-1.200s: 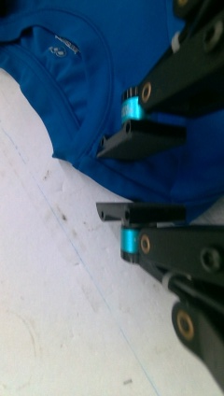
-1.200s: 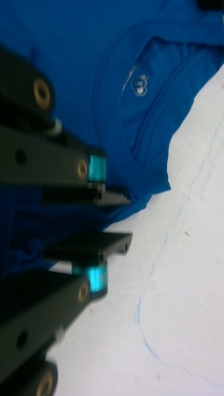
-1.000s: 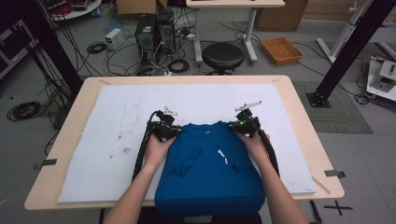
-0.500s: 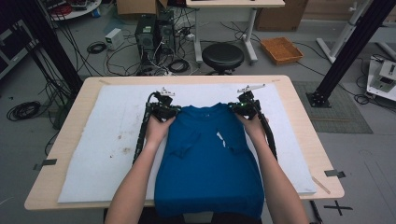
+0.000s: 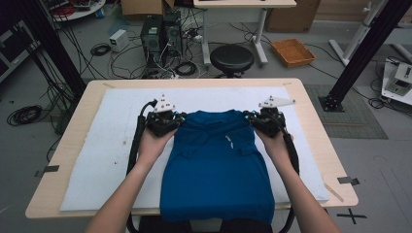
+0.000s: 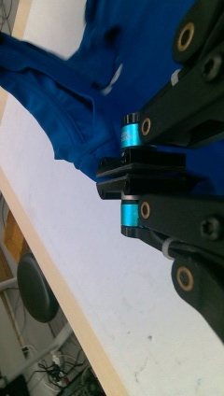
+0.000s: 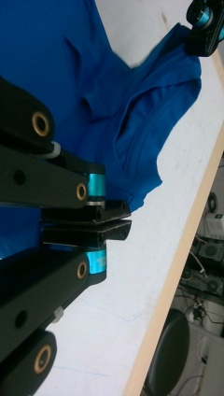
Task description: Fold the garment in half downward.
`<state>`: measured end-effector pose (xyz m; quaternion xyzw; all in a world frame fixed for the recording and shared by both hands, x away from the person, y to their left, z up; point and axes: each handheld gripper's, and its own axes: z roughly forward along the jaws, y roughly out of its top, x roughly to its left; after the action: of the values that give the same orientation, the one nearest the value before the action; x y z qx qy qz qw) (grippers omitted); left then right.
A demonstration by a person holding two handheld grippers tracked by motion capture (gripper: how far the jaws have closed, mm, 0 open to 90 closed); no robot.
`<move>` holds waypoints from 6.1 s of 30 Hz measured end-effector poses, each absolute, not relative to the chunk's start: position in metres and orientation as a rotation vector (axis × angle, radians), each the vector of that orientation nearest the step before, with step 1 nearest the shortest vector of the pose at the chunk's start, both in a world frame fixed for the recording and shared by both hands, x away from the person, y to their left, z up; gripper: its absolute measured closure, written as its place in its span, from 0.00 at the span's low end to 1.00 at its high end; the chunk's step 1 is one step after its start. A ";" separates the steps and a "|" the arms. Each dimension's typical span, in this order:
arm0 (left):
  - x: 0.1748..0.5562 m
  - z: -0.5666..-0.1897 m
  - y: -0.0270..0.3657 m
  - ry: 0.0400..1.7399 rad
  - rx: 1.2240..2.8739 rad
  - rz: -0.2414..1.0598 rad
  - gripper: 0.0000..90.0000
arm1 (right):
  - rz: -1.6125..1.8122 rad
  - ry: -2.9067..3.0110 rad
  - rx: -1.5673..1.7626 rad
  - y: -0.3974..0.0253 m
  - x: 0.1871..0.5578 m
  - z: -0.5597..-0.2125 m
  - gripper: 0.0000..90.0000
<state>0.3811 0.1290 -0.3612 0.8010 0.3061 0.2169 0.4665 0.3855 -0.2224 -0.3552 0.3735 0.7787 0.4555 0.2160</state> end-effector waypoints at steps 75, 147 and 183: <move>0.433 -0.424 0.150 1.017 2.037 0.489 0.95 | 1.097 2.182 1.299 -0.243 0.431 -0.423 0.95; 0.334 -0.416 0.168 1.119 1.874 0.287 0.99 | 1.129 2.213 1.291 -0.253 0.344 -0.422 0.98; 0.285 -0.408 0.182 1.102 1.902 0.416 0.62 | 1.113 2.143 1.253 -0.280 0.286 -0.409 0.76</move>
<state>0.2848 0.1823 -0.4081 0.7648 0.4430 0.1672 0.4368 0.2858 -0.2803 -0.4091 0.4505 0.7703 0.4000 0.2089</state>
